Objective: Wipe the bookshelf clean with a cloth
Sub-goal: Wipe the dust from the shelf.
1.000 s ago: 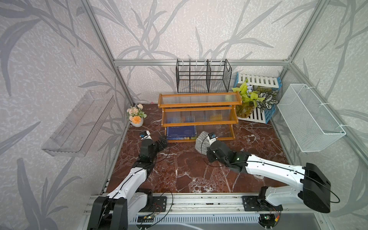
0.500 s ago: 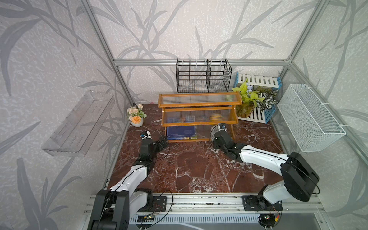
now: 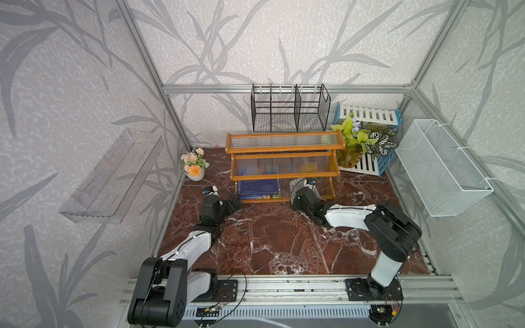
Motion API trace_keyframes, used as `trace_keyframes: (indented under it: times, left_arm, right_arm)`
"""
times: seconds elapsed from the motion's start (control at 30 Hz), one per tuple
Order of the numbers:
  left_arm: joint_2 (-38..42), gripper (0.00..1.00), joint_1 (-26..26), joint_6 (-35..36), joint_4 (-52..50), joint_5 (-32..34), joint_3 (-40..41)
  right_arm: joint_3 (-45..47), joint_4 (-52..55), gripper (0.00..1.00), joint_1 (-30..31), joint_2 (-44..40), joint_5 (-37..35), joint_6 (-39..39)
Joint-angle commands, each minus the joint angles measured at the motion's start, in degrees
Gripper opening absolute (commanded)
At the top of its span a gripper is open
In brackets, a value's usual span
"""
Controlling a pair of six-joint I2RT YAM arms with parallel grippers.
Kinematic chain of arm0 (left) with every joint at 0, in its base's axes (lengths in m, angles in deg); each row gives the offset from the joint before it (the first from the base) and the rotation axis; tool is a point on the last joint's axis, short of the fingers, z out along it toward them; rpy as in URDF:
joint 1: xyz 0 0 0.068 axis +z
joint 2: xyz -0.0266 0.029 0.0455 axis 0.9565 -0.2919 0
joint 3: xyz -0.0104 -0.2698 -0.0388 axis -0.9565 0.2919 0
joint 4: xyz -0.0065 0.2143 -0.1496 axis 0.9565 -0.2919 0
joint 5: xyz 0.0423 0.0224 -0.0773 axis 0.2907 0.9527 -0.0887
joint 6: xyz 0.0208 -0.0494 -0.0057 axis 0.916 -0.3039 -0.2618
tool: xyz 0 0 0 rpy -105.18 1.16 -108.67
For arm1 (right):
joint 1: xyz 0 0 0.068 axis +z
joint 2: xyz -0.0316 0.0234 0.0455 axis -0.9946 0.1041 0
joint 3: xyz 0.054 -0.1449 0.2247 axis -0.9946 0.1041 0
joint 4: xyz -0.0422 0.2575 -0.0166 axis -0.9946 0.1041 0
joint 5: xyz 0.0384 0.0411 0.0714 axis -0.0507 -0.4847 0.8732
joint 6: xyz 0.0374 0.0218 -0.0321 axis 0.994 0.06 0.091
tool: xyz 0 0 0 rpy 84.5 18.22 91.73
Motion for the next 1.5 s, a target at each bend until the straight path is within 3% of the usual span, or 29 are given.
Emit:
trace_keyframes:
  times: [0.0, 0.13, 0.33, 0.47, 1.07, 1.2, 1.47]
  left_arm:
    - [-0.5, 0.97, 0.3, -0.1, 1.5, -1.0, -1.9]
    - [-0.6, 0.97, 0.3, -0.4, 1.8, -1.3, -1.7]
    - [-0.7, 0.97, 0.3, -0.6, 2.4, -1.5, -1.2]
    - [-0.9, 0.97, 0.4, -0.6, 2.6, -1.6, -0.9]
    - [-2.2, 0.97, 0.3, -0.9, 2.8, -0.9, -1.0]
    - [-2.6, 0.97, 0.3, -0.8, 2.3, -0.2, -1.0]
    - [-2.7, 0.97, 0.3, -0.5, 1.7, 0.1, -1.5]
  right_arm:
    - [3.5, -11.7, 0.0, -0.3, 2.7, 1.0, 7.9]
    - [4.7, -19.0, 0.0, -1.6, 6.7, 4.6, 14.4]
    - [9.4, -44.7, 0.0, -5.7, 18.2, 13.6, 27.9]
    - [9.8, -53.6, 0.0, -7.8, 23.9, 15.4, 33.7]
    - [-1.7, -31.1, 0.0, -7.8, 23.5, 21.0, 38.0]
    - [-1.2, -33.2, 0.0, -8.0, 23.9, 21.2, 39.7]
    - [6.7, -49.1, 0.0, -8.9, 22.8, 19.0, 42.9]
